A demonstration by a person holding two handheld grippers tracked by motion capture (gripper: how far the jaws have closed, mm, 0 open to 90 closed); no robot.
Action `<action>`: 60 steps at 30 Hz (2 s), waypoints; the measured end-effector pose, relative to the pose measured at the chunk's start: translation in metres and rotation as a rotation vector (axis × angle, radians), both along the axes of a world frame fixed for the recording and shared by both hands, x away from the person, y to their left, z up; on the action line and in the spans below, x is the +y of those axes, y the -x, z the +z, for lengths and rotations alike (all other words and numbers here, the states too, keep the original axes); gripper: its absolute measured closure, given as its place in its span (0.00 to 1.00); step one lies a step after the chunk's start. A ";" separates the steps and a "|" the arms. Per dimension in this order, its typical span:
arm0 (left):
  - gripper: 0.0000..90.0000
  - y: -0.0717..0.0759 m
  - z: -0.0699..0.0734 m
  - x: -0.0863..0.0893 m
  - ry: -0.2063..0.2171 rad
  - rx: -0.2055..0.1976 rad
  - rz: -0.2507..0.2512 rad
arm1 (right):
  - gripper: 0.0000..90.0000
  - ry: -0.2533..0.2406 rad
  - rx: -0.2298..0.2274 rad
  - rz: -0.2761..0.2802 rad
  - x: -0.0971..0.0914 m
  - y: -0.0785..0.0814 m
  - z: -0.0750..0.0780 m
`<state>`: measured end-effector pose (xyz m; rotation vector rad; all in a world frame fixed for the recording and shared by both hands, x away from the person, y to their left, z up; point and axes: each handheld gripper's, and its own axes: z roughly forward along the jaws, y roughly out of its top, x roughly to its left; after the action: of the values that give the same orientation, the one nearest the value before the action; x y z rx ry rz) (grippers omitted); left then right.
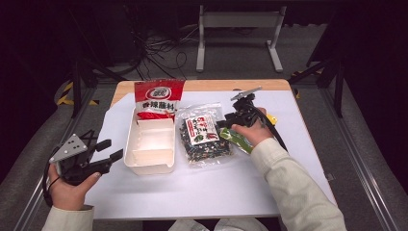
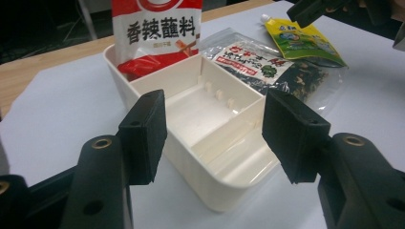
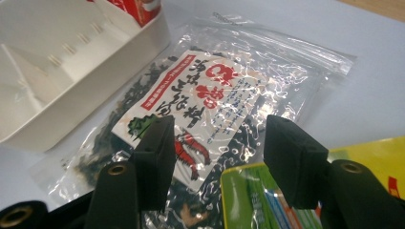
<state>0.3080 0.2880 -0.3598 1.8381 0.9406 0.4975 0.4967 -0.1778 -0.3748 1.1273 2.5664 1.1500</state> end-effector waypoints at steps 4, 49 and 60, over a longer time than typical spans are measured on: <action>0.46 0.010 -0.002 0.008 0.000 0.004 0.024 | 0.48 0.048 0.028 -0.035 0.009 -0.021 -0.013; 0.46 0.002 -0.013 -0.003 -0.014 0.032 -0.017 | 0.99 0.069 0.233 -0.208 0.027 -0.051 -0.045; 0.49 -0.003 -0.013 -0.018 0.002 0.010 -0.057 | 1.00 -0.101 0.091 -0.206 0.000 -0.012 0.005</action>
<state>0.3113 0.2699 -0.3724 1.8618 0.8925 0.4523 0.5089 -0.1782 -0.3703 1.4595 2.4075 1.2153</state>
